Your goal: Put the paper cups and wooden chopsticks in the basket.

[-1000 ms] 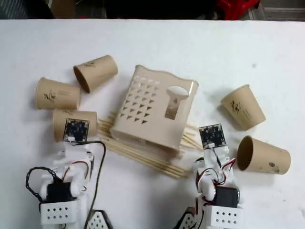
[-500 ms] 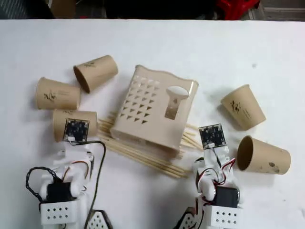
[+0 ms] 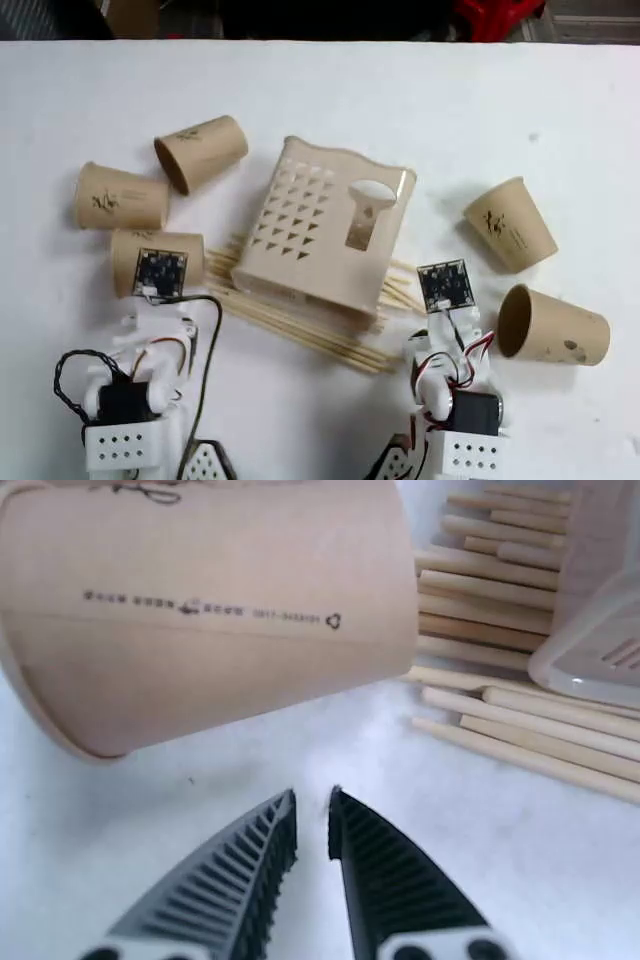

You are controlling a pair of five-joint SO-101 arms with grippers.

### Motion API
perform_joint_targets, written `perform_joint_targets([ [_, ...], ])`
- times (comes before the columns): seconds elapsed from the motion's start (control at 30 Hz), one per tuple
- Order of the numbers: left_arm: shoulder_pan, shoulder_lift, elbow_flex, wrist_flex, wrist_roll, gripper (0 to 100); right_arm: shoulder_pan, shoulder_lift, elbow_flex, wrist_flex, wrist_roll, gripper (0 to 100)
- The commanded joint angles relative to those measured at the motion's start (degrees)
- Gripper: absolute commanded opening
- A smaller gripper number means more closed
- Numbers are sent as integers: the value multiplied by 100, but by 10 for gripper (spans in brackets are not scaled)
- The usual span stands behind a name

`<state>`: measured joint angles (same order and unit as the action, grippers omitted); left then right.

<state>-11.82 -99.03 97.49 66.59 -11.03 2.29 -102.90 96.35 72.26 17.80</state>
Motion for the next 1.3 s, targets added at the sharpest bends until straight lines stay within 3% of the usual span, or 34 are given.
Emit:
perform_joint_targets([
  [0.0,66,-4,-26,35,44,77,22,-13,53,40,-44,18],
  [0.67,101,-4,-26,35,70,77,-4,-13,53,40,-88,18],
  [1.07,101,-4,-26,0,35,77,-1147,-31,53,4,-26,18],
  [1.17,75,-4,-18,0,26,78,-1323,-31,53,-259,730,18],
  [1.27,66,-4,-18,0,26,77,-1235,-31,53,-374,2365,18],
])
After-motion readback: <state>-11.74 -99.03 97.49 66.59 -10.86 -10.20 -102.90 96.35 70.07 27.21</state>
